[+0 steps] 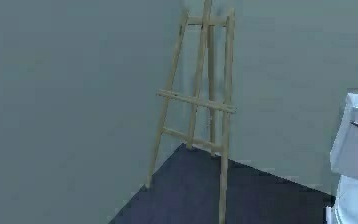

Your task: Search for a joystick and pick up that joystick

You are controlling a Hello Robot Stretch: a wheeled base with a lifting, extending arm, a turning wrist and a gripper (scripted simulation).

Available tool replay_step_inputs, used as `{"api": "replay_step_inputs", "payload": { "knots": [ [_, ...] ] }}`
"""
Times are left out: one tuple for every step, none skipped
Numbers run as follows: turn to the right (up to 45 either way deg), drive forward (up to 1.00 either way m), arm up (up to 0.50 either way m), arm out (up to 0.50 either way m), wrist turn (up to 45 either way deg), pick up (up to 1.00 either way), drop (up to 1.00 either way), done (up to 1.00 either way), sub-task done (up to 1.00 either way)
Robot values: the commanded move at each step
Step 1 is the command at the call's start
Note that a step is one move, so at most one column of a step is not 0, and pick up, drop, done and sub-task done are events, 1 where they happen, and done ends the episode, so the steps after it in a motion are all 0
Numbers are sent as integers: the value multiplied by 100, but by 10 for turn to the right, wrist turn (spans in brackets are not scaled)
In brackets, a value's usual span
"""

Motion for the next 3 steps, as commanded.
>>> {"api": "replay_step_inputs", "payload": {
  "knots": [
    [-450,0,0,0,0,0,0,0,0],
    [-450,0,0,0,0,0,0,0,0],
    [-180,0,0,0,0,0,0,0,0]
  ]
}}
